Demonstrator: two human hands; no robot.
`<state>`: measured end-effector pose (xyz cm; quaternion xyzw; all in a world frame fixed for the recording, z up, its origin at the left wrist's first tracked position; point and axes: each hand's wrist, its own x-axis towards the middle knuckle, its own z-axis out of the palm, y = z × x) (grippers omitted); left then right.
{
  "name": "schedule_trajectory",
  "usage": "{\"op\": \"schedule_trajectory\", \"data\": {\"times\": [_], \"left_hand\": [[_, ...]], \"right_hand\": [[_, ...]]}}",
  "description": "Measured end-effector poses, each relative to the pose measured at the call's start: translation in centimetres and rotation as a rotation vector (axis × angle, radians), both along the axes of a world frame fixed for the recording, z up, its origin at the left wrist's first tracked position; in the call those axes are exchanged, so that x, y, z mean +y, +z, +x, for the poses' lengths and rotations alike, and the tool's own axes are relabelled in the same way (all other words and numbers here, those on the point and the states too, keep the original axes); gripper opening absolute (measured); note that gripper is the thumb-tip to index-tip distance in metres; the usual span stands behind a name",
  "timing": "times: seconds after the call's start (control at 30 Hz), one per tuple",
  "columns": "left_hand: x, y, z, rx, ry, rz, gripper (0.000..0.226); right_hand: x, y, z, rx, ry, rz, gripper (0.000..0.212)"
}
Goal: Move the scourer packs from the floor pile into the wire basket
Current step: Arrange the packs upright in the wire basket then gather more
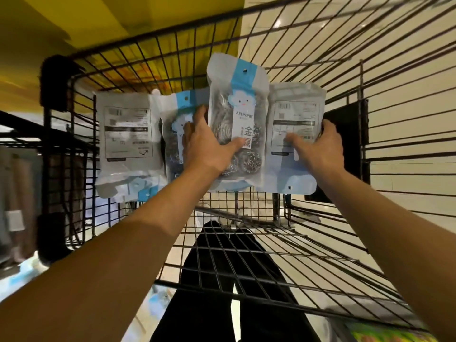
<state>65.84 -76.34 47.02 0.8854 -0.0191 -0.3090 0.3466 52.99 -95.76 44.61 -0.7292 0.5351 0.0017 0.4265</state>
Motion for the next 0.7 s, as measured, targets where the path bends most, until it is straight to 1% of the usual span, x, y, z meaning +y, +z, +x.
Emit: {"op": "schedule_trajectory", "data": {"times": [0.1,0.2,0.27,0.33,0.4,0.47,0.53,0.7], "left_hand": [[1.7,1.7,-0.2,0.049,0.005,-0.030,0.118],[3.9,4.9,-1.2,0.092,-0.009,-0.062,0.103],[5.8,6.8,-2.0,0.081,-0.029,-0.073,0.080],[7.9,8.6,-2.9,0.100,-0.030,-0.095,0.053],[9.9,10.4,-4.2,0.146,-0.032,-0.114,0.034],[11.9,12.1,-5.6,0.167,-0.032,-0.123,0.018],[13.6,13.5,-6.8,0.155,0.010,-0.141,0.014],[16.6,15.3,-9.9,0.175,0.114,-0.189,0.016]], "right_hand": [[0.8,1.4,-1.2,0.004,-0.008,0.041,0.069],[2.1,4.8,-2.9,0.028,0.025,0.080,0.059],[3.0,7.4,-4.7,0.043,0.018,0.166,0.045],[4.1,10.3,-6.3,0.041,-0.018,0.355,0.027],[5.6,13.7,-8.1,0.058,-0.059,0.515,0.023],[7.1,16.4,-9.8,0.062,-0.064,0.559,0.022],[8.3,18.5,-11.1,0.058,-0.045,0.548,0.021],[9.9,21.3,-13.5,0.048,0.020,0.475,0.018]]}}
